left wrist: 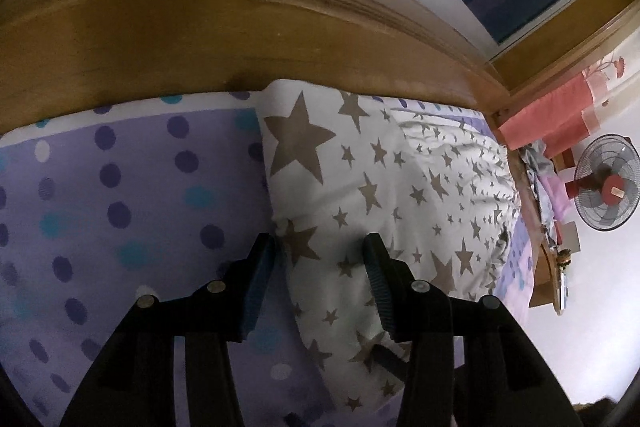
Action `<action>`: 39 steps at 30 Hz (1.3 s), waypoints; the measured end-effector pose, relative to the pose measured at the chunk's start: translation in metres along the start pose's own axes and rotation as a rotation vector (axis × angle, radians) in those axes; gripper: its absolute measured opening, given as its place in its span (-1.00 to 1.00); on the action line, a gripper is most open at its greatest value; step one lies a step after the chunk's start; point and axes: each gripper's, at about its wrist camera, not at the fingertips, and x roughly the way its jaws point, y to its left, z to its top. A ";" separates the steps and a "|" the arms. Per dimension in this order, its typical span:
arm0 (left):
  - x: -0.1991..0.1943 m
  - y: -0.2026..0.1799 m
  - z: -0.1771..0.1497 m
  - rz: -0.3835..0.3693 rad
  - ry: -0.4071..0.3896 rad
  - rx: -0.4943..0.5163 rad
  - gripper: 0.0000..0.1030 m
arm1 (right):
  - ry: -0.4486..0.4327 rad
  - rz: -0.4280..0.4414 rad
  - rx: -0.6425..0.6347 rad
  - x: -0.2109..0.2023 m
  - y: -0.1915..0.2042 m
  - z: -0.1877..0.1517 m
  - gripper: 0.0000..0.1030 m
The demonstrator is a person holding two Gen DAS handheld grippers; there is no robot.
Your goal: Organize soft objects
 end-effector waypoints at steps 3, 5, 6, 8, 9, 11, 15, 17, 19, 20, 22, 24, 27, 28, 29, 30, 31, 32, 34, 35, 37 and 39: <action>0.003 0.001 0.003 -0.016 0.003 0.001 -0.07 | -0.005 0.009 0.038 0.000 -0.004 -0.001 0.11; 0.003 0.001 0.004 -0.016 0.001 0.003 -0.07 | -0.013 0.006 0.068 -0.002 -0.009 -0.002 -0.11; 0.004 -0.001 0.004 -0.010 -0.001 0.006 -0.09 | -0.015 0.000 0.081 -0.002 -0.012 -0.002 -0.28; 0.004 -0.005 0.004 0.006 -0.001 0.019 -0.25 | -0.018 0.005 0.129 -0.005 -0.024 -0.002 -0.56; 0.005 -0.008 0.005 0.009 0.001 0.028 -0.34 | -0.020 0.024 0.157 -0.006 -0.030 -0.003 -0.69; 0.004 -0.015 0.005 0.037 -0.001 0.051 -0.38 | -0.024 0.061 0.211 -0.008 -0.043 -0.004 -0.76; -0.003 -0.024 0.006 0.065 -0.021 0.059 -0.53 | -0.072 0.139 0.249 -0.020 -0.059 -0.009 -0.81; -0.009 -0.029 0.007 0.064 -0.034 0.042 -0.55 | -0.107 0.175 0.253 -0.032 -0.068 -0.010 -0.82; -0.014 -0.035 0.009 0.065 -0.044 0.031 -0.55 | -0.142 0.210 0.258 -0.043 -0.078 -0.011 -0.82; -0.017 -0.039 0.010 0.066 -0.052 0.028 -0.55 | -0.158 0.225 0.269 -0.050 -0.089 -0.014 -0.82; -0.020 -0.049 0.012 0.073 -0.064 0.029 -0.55 | -0.180 0.248 0.290 -0.058 -0.105 -0.016 -0.82; -0.021 -0.061 0.015 0.081 -0.068 0.040 -0.55 | -0.192 0.264 0.310 -0.062 -0.114 -0.015 -0.82; -0.019 -0.082 0.018 0.087 -0.081 0.074 -0.55 | -0.211 0.287 0.341 -0.068 -0.127 -0.014 -0.82; -0.018 -0.089 0.019 0.089 -0.085 0.082 -0.55 | -0.218 0.295 0.351 -0.070 -0.132 -0.014 -0.82; -0.017 -0.095 0.020 0.089 -0.088 0.088 -0.55 | -0.224 0.303 0.361 -0.072 -0.136 -0.014 -0.82; -0.016 -0.101 0.021 0.089 -0.089 0.093 -0.55 | -0.231 0.311 0.372 -0.074 -0.141 -0.013 -0.82; -0.014 -0.108 0.023 0.089 -0.091 0.099 -0.55 | -0.237 0.319 0.382 -0.076 -0.145 -0.013 -0.82; -0.011 -0.115 0.025 0.091 -0.091 0.105 -0.55 | -0.242 0.318 0.389 -0.085 -0.146 -0.018 -0.82; -0.006 -0.126 0.028 0.094 -0.090 0.115 -0.55 | -0.252 0.321 0.407 -0.093 -0.154 -0.026 -0.82; -0.002 -0.132 0.029 0.097 -0.087 0.120 -0.55 | -0.256 0.325 0.418 -0.094 -0.161 -0.029 -0.82; 0.007 -0.144 0.033 0.100 -0.079 0.128 -0.55 | -0.259 0.327 0.438 -0.092 -0.176 -0.034 -0.82; 0.016 -0.153 0.036 0.103 -0.068 0.136 -0.55 | -0.258 0.323 0.461 -0.089 -0.190 -0.040 -0.82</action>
